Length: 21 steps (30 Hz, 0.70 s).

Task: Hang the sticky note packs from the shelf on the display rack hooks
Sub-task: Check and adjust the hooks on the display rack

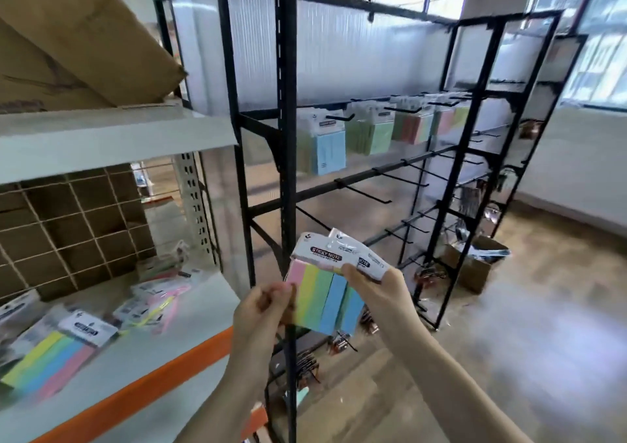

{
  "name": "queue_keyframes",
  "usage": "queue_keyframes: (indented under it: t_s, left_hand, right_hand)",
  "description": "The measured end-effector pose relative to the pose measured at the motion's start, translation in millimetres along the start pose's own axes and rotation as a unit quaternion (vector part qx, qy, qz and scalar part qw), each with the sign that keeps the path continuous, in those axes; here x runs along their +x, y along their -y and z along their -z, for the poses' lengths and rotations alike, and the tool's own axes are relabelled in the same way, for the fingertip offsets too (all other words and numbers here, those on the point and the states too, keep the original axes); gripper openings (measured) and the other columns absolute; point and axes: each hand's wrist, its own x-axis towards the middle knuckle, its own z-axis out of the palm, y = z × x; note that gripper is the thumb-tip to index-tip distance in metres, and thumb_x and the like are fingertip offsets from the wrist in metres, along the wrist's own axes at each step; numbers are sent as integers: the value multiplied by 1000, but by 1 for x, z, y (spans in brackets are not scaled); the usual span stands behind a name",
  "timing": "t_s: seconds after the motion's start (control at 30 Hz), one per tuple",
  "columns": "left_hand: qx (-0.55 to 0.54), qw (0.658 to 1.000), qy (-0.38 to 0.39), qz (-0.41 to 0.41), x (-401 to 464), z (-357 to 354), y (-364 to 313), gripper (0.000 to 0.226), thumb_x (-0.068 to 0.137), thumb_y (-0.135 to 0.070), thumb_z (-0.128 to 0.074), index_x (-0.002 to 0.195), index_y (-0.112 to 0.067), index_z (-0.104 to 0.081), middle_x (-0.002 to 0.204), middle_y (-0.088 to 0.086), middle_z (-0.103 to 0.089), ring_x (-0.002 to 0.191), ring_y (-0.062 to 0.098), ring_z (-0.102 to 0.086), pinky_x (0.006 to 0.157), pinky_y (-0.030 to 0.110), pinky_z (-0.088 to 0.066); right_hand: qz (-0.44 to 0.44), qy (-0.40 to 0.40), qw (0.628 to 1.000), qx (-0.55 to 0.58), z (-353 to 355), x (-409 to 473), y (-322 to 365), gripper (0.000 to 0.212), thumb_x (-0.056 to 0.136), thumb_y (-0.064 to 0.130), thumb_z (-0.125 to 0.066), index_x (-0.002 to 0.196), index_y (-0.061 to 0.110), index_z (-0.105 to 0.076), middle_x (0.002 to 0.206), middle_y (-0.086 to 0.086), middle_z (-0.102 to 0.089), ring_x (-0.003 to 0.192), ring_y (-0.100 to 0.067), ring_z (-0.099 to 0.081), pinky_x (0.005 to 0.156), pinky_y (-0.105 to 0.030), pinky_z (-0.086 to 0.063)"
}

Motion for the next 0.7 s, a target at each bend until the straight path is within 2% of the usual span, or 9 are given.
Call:
queue_keyframes:
  t_s: [0.07, 0.13, 0.2, 0.33, 0.4, 0.47, 0.57, 0.67, 0.7]
  left_hand:
    - [43, 996, 59, -42, 9, -25, -13, 33, 70, -49, -63, 86, -20, -66, 71, -9, -70, 61, 2, -63, 49, 16, -48]
    - [93, 988, 100, -72, 19, -54, -26, 44, 65, -61, -60, 87, -23, -64, 72, -14, -69, 59, -3, -62, 48, 15, -47]
    - [142, 977, 113, -110, 29, -84, -33, 53, 61, -69, -54, 85, -23, -62, 69, -9, -67, 58, -4, -60, 49, 13, -44]
    - [163, 961, 116, -189, 50, -140, -36, 45, 73, -64, -52, 76, -19, -57, 61, -9, -58, 54, -6, -53, 47, 9, -38]
    - [133, 963, 132, -193, 60, -165, -35, 40, 76, -58, -54, 73, -18, -54, 55, -11, -56, 49, -7, -50, 45, 9, -38]
    - [111, 964, 148, -191, 74, -189, -33, 37, 78, -53, -55, 71, -16, -50, 53, -11, -55, 46, -7, -47, 46, 8, -36]
    - [106, 968, 138, -181, 102, -223, -31, 45, 79, -54, -54, 74, -10, -47, 59, -7, -51, 48, -3, -45, 47, 11, -37]
    - [62, 981, 132, -129, 136, -253, -30, 38, 85, -53, -58, 72, -18, -47, 64, -2, -51, 58, 9, -50, 58, 33, -49]
    - [47, 984, 131, -113, 148, -264, -30, 34, 86, -50, -59, 70, -22, -47, 64, -3, -52, 59, 12, -52, 57, 36, -49]
  right_hand:
    - [-2, -28, 1000, -7, 23, 7, 5, 9, 90, 12, -64, 88, 18, -71, 82, 0, -71, 75, -13, -61, 63, -26, -47]
    - [8, -47, 999, -13, 42, 13, 11, 5, 90, 13, -65, 91, 14, -70, 81, -1, -70, 74, -14, -61, 64, -27, -46]
    - [34, -60, 997, -16, 59, 21, 17, 6, 90, 11, -64, 90, 12, -70, 82, 0, -72, 74, -11, -62, 65, -23, -47]
    - [57, -96, 993, -31, 95, 43, 25, 8, 91, 13, -63, 92, 14, -71, 84, -1, -74, 76, -10, -64, 66, -22, -48]
    - [66, -128, 989, -44, 113, 59, 27, 9, 89, 15, -65, 84, 19, -71, 74, 5, -70, 69, -11, -60, 60, -22, -46]
    - [72, -154, 985, -40, 129, 76, 29, 16, 88, 14, -67, 81, 27, -74, 73, 8, -71, 68, -9, -63, 56, -22, -48]
    - [73, -173, 982, -12, 153, 103, 31, 5, 86, 19, -70, 86, 20, -75, 84, 0, -74, 75, -12, -66, 65, -27, -50]
    - [47, -206, 977, -3, 178, 137, 34, 10, 87, 25, -69, 80, 26, -77, 74, 3, -71, 68, -13, -62, 68, -31, -46]
    - [33, -218, 975, 4, 186, 150, 36, 13, 86, 29, -68, 76, 28, -76, 69, 4, -68, 66, -14, -60, 67, -32, -45]
